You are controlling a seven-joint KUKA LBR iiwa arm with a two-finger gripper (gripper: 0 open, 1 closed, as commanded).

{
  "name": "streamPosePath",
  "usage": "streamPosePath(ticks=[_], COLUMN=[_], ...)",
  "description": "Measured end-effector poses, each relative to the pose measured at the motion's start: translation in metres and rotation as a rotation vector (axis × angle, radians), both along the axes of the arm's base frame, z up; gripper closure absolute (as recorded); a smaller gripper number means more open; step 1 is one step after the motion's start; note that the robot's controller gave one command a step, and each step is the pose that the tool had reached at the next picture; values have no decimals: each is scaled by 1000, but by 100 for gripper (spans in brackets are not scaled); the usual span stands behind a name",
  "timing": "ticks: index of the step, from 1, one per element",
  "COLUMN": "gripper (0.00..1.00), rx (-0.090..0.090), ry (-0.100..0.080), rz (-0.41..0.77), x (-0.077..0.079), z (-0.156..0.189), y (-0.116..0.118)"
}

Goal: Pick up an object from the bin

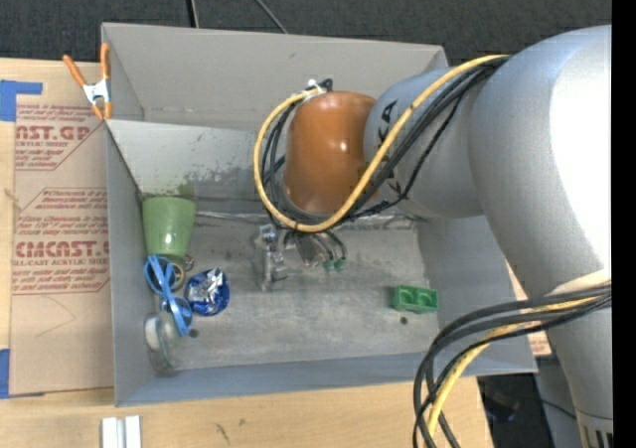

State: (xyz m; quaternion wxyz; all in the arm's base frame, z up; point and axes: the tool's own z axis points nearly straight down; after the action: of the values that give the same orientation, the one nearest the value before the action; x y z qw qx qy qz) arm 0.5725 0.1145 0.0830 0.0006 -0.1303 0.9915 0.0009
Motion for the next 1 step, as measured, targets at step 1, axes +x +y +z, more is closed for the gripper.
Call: streamPosePath(ticks=[1], gripper=[0], rx=[0], ry=[0], rz=[0], x=[0], z=[0], y=[0])
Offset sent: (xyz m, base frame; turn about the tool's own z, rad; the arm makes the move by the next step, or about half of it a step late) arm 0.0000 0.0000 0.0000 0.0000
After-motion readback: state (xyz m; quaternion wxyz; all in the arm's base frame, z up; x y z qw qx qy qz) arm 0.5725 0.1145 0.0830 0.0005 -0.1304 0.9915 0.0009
